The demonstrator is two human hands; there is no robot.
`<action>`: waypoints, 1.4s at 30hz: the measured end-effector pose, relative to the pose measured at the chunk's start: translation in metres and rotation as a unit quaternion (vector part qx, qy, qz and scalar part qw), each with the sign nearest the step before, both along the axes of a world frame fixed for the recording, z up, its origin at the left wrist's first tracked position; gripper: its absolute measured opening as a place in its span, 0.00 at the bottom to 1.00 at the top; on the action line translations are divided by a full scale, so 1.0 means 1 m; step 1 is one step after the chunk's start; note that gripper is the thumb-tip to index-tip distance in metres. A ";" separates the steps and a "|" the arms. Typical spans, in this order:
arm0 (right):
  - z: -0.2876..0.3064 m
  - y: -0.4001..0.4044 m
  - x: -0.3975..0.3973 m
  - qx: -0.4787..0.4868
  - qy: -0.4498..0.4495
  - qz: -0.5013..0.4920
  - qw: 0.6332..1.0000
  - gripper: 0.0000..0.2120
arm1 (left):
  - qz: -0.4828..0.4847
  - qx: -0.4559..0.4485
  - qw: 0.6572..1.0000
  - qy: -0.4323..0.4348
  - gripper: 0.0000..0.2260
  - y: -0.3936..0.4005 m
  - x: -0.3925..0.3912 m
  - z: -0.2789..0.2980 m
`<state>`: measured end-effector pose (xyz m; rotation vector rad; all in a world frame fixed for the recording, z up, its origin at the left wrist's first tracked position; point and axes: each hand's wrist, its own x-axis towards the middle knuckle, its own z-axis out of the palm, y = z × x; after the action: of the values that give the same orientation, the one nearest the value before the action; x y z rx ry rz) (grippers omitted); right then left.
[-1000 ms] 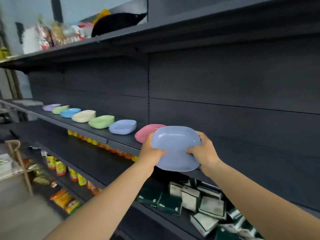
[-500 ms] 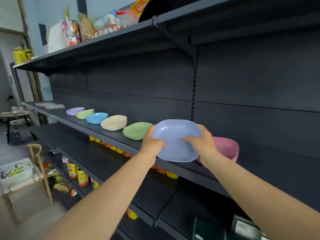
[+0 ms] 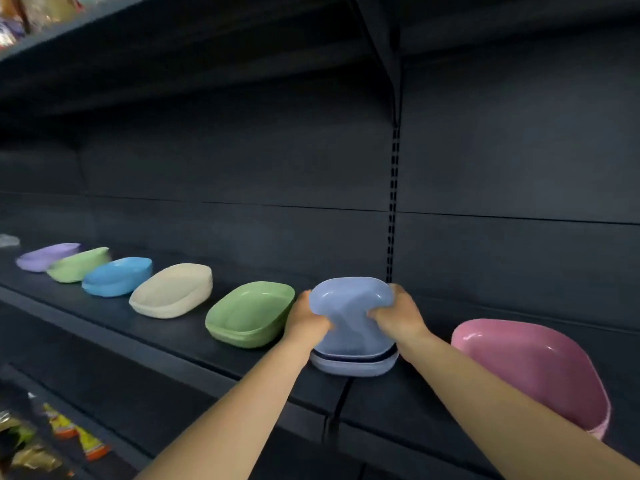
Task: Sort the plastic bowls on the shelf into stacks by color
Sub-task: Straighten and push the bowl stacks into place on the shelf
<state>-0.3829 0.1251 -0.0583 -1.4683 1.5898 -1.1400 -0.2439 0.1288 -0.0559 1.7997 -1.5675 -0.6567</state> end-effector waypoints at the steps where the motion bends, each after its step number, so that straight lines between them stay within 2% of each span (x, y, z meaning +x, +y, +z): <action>1: -0.004 -0.004 -0.001 0.008 0.010 -0.002 1.000 0.13 | -0.011 0.010 1.000 -0.026 0.09 -0.005 0.000 -0.004; 3: -0.007 -0.006 -0.003 0.032 0.041 0.008 0.999 0.11 | -0.039 0.025 0.999 -0.015 0.06 -0.014 0.002 -0.014; 5: -0.010 -0.004 -0.005 0.054 0.032 0.003 0.998 0.09 | -0.049 0.041 0.998 0.029 0.10 -0.014 0.005 -0.021; 8: -0.017 0.000 -0.010 0.085 -0.003 -0.012 0.996 0.07 | -0.060 0.057 0.988 0.132 0.24 -0.013 0.010 -0.023; 10: -0.024 0.002 -0.010 0.090 0.007 -0.013 0.996 0.07 | -0.079 0.060 0.983 0.156 0.34 -0.012 0.011 -0.025; 15: -0.034 -0.002 -0.004 0.068 0.040 -0.044 0.996 0.12 | -0.099 0.027 0.982 0.157 0.34 -0.016 0.012 -0.033; 18: -0.032 -0.002 -0.007 0.081 0.056 -0.049 0.994 0.17 | -0.120 0.031 0.982 0.141 0.35 -0.019 0.013 -0.031; 20: -0.025 0.001 -0.010 0.086 0.069 -0.052 0.993 0.24 | -0.134 0.025 0.984 0.117 0.35 -0.020 0.015 -0.026; 22: -0.013 0.006 -0.019 0.061 0.101 -0.053 0.992 0.33 | -0.148 0.003 0.987 0.069 0.33 -0.018 0.017 -0.017; 23: -0.005 0.011 -0.025 0.043 0.125 -0.053 0.990 0.35 | -0.159 -0.015 0.986 0.037 0.33 -0.016 0.017 -0.011; 28: 0.028 0.050 -0.070 -0.016 0.275 -0.073 0.958 0.30 | -0.247 -0.093 0.962 -0.074 0.29 0.001 -0.003 0.018; 32: 0.032 0.085 -0.117 -0.011 0.377 -0.090 0.922 0.27 | -0.321 -0.102 0.939 -0.068 0.27 0.024 -0.045 0.024; 38: 0.013 0.098 -0.167 0.032 0.371 -0.097 0.923 0.27 | -0.374 -0.052 0.924 -0.064 0.27 0.037 -0.121 0.006; 42: -0.004 0.093 -0.180 0.047 0.307 -0.077 0.948 0.27 | -0.359 -0.022 0.931 -0.062 0.26 0.029 -0.157 -0.004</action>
<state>-0.5624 0.2181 -0.0621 -1.7630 2.1733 -0.6975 -0.4007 0.1580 -0.0598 1.2163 -2.3276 -0.8283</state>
